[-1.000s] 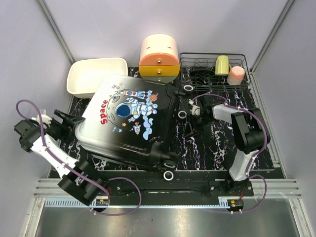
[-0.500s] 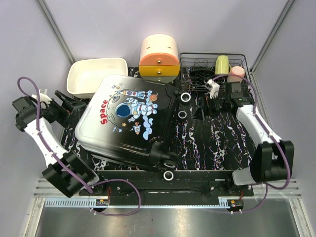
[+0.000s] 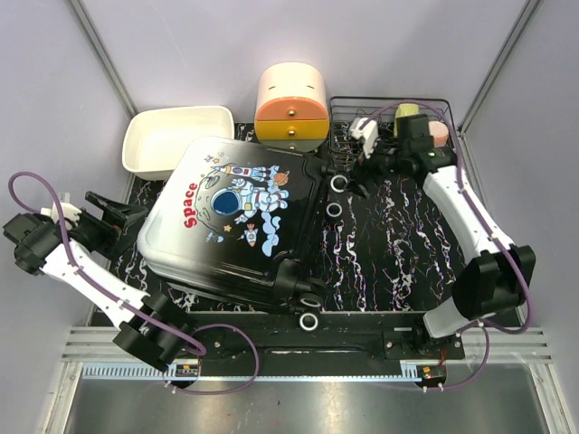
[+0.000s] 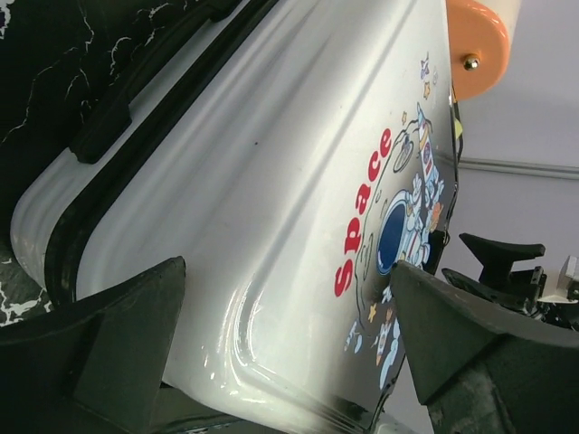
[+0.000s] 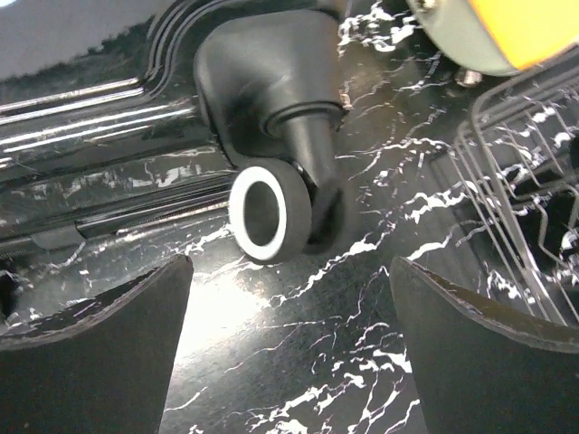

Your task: Open, take out, and arrange the luggage

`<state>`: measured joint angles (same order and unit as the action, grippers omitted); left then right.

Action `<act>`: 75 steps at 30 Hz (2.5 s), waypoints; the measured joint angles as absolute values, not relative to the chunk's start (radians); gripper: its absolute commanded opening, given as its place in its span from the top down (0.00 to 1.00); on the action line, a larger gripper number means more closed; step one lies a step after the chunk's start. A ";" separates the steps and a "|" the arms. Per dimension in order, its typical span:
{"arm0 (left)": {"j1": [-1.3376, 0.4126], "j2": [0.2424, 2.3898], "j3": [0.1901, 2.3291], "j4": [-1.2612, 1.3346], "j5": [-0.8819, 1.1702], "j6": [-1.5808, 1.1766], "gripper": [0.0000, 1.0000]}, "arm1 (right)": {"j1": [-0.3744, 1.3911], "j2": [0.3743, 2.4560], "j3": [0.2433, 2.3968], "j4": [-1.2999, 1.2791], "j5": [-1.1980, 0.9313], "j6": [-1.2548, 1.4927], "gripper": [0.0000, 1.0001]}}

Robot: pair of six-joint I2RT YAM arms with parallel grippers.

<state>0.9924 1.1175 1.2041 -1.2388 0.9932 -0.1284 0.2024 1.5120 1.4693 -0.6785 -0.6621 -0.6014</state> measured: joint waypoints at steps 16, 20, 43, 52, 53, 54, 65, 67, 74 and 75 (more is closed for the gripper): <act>1.010 1.019 1.099 -1.257 0.849 -0.148 0.01 | 0.307 1.800 1.651 -0.730 -0.539 -0.807 0.00; 1.010 1.016 1.091 -1.262 0.835 -0.155 0.01 | 0.311 1.842 1.697 -0.731 -0.532 -0.814 0.20; 0.961 1.039 0.981 -1.053 0.920 -0.308 0.12 | 0.314 1.581 1.365 -0.652 -0.530 -0.829 1.00; 0.712 1.102 1.008 -0.822 0.871 -0.488 0.12 | 0.300 1.391 1.288 -0.880 -0.457 -0.709 1.00; 0.690 1.116 1.012 -0.806 0.863 -0.503 0.13 | 0.300 1.381 1.288 -0.915 -0.460 -0.689 1.00; 0.673 1.129 1.017 -0.794 0.855 -0.512 0.13 | 0.300 1.374 1.288 -0.941 -0.466 -0.671 1.00; 0.398 1.288 1.103 -0.649 0.795 -0.559 0.08 | 0.302 1.311 1.262 -1.079 -0.525 -0.515 1.00; 0.378 1.297 1.116 -0.641 0.795 -0.550 0.04 | 0.303 1.307 1.258 -1.076 -0.524 -0.502 1.00; 0.686 1.195 1.165 -0.839 0.867 -0.476 0.01 | 0.311 1.258 1.216 -1.033 -0.491 -0.432 1.00; 0.769 1.163 1.168 -0.886 0.867 -0.443 0.01 | 0.313 1.250 1.210 -1.025 -0.486 -0.422 1.00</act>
